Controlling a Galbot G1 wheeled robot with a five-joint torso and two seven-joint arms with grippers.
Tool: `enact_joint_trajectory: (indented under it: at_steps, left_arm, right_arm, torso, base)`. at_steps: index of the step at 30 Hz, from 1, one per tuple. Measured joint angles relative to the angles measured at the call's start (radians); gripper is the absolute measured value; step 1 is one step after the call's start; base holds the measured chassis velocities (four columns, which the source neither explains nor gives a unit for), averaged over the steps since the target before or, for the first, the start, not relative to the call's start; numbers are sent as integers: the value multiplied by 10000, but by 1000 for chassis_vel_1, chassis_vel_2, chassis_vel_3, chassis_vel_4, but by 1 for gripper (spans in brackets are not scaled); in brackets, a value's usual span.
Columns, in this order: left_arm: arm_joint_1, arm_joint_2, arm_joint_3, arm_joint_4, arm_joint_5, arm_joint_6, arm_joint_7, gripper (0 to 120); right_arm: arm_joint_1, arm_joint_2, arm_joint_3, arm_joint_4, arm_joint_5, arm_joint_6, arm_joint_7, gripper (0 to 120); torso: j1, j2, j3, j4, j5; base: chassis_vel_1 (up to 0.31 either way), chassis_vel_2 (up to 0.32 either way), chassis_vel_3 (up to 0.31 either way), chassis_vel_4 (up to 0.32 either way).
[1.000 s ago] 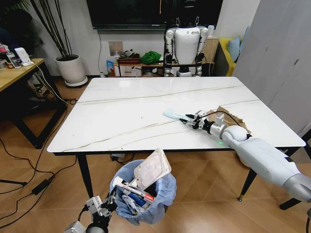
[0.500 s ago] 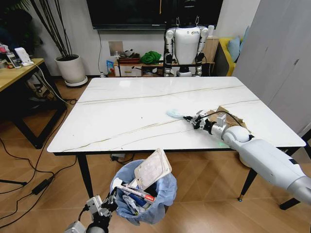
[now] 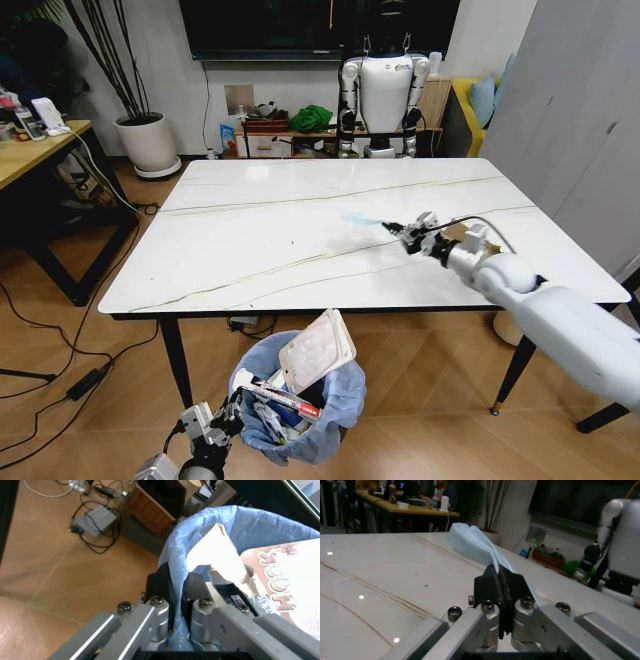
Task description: Pick up the trash bin and place the trash from the table into it.
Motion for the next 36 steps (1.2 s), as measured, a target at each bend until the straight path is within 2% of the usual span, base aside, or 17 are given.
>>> enact_joint_trajectory:
  at_steps: [1,2,3,4,5,8,9,13,19,27,36]
  left_arm:
    - [-23,17,22,26,-2,-12,3,0]
    - [-41,26,47,72,8,-59,29,0]
    - [31,-73,13,69,54,-102,81,0]
    - [101,-181,-29,48,103,-128,117,0]
    - [101,-181,-29,48,103,-128,117,0]
    - [167,-420,-145,-121,215,-173,134,0]
    - [167,-420,-145,-121,215,-173,134,0]
    - [61,-311,-98,-152,162,-167,80,0]
    - [9,-169,-40,-101,55,-145,79,0]
    - [-150,-146,-12,20,-58,-106,50,0]
    - [-394,-235,109,141,-128,-21,-53,0]
  right_arm:
    - [-202,-240,187,338,-24,52,0,0]
    - [-656,-880,533,1237,-80,206,-2,0]
    - [-776,-1184,590,1668,-118,274,-13,0]
    - [-831,-1422,605,2064,-147,317,-32,0]
    - [-831,-1422,605,2064,-147,317,-32,0]
    - [-958,-1991,570,3352,-171,314,-4,0]
    - [-958,-1991,570,3352,-171,314,-4,0]
    - [-1155,-2557,561,4778,-177,220,234,0]
    - [-1466,-3018,311,5445,-544,294,207,0]
    - [-2405,-3231,-215,5319,-2845,692,-369,0]
    - [-2255,-3132,-444,5486,-2896,937,-486,0]
  torso:
    - [0,0,-1,-1,-5]
    - [0,0,-1,-5,-3]
    - [-1,1,-1,-6,-3]
    - [-1,1,-1,1,3]
    - [-1,1,-1,1,3]
    - [-1,0,0,12,1]
    - [-1,0,0,12,1]
    - [0,0,0,6,-2]
    - [-1,1,1,6,0]
    - [0,0,1,5,3]
    - [1,0,1,5,0]
  base:
    - [0,0,0,0]
    - [0,0,0,0]
    - [0,0,0,0]
    - [0,0,0,0]
    - [0,0,0,0]
    - [0,0,0,0]
    - [0,0,0,0]
    - [0,0,0,0]
    - [0,0,0,0]
    - [0,0,0,0]
    - [0,0,0,0]
